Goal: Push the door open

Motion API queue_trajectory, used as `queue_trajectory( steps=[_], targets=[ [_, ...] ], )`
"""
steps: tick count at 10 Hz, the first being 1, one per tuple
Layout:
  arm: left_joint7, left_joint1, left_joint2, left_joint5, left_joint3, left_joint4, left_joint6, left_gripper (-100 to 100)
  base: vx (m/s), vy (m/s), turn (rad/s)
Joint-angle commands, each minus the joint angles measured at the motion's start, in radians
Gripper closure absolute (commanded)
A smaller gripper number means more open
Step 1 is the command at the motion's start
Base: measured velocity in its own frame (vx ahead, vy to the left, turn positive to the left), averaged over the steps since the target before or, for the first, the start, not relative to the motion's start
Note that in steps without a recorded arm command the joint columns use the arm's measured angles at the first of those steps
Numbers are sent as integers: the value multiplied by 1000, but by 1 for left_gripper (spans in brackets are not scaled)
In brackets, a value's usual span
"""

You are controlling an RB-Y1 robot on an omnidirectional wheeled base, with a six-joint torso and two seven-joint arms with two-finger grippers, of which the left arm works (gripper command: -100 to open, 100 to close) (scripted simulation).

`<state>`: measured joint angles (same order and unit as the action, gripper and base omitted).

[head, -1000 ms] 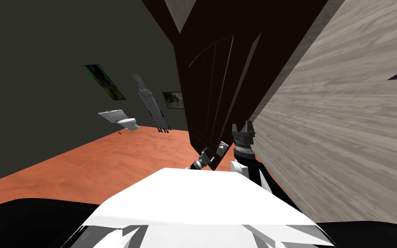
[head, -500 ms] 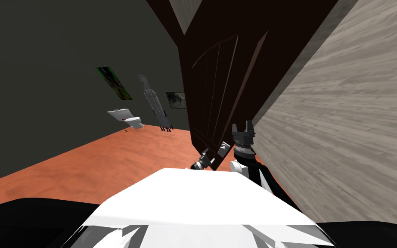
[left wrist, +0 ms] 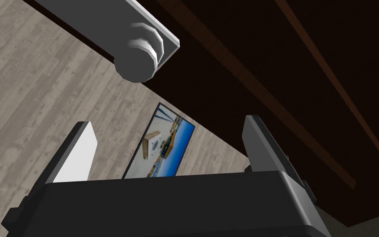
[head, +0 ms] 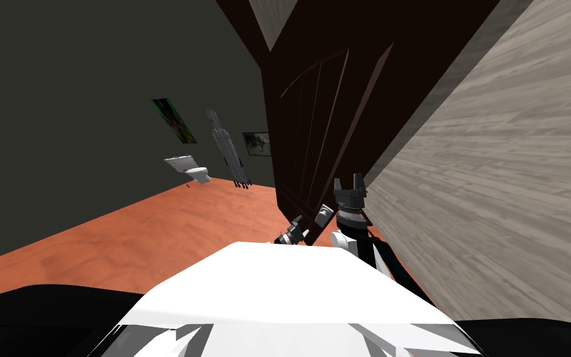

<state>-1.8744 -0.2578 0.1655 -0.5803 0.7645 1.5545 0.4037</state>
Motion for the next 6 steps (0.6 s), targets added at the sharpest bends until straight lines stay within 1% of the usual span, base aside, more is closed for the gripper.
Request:
queue_trajectory(
  steps=[1,2,3,5,6],
  targets=[
    [-50,-3,4,-30,3,6,3,-100,-13,2,74],
    [-76,-5,7,-55,6,10,5,-100,-16,2,108],
    [-91,-5,7,-55,6,10,5,-100,-11,1,30],
    [-155,-10,12,-103,11,18,9,-100,-14,5,89],
    [-167,-10,12,-103,11,18,9,-100,-12,1,26]
  ],
)
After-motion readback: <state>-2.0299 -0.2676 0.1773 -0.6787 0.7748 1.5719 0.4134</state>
